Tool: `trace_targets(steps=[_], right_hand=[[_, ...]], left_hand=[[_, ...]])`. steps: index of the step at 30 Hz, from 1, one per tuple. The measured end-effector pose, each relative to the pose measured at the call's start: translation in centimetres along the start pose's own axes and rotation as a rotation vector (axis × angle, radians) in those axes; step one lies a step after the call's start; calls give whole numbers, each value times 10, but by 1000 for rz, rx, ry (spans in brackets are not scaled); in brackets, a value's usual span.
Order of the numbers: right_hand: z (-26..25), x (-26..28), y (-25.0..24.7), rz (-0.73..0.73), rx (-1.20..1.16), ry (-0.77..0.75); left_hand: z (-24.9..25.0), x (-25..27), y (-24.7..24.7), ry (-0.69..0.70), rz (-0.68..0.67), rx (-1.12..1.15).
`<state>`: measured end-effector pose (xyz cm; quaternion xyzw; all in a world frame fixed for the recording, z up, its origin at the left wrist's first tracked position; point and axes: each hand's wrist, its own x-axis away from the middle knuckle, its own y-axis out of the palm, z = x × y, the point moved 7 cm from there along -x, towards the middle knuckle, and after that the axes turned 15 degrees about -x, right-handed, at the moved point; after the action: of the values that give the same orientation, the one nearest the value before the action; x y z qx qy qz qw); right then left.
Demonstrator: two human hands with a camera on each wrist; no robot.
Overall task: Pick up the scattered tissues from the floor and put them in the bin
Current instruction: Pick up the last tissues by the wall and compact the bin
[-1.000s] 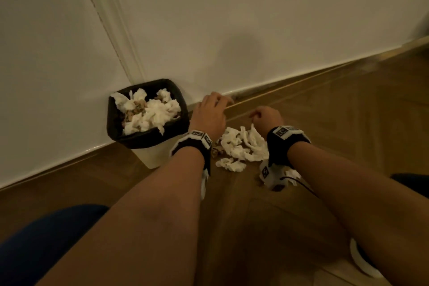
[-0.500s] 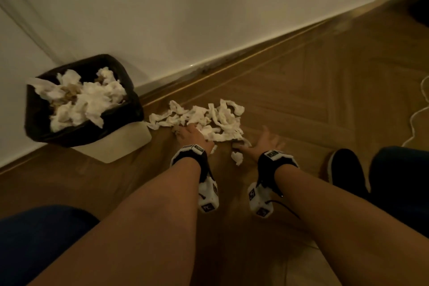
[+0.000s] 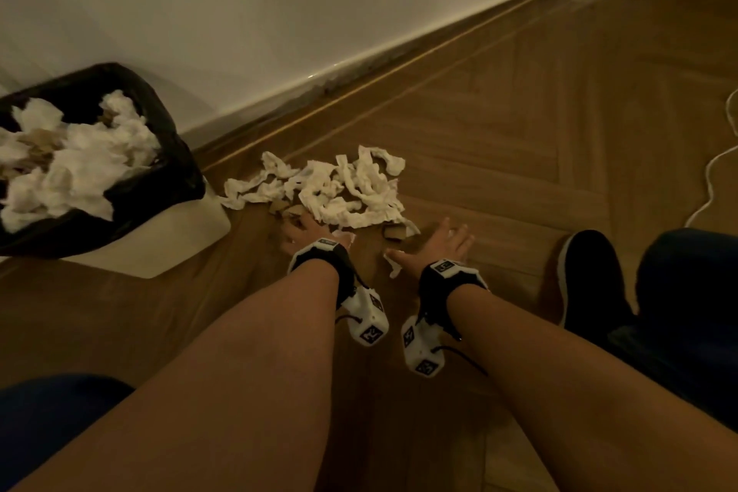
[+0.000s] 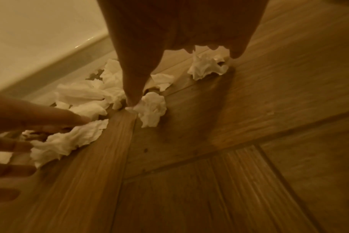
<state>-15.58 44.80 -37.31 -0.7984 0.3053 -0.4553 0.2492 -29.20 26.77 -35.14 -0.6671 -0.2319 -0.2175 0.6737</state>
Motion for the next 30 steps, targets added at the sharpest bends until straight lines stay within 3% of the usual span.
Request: trace_targets(steps=[4,7,17,24,30], right_hand=[[-2,0,8,-7,27,-59],[-6,7,19,14,78,-148],[-3,18,13,174,121,-363],[9,2,-1,124,55,-293],[5,1,3,105,-132,-222]], left_hand=[[2,3,17,57,-67,-105],[5,5,22,103,-113,-47],[13,4,-5,209,125,174],[7,1,-13,133,130,240],[7,14,-27,131,249,212]])
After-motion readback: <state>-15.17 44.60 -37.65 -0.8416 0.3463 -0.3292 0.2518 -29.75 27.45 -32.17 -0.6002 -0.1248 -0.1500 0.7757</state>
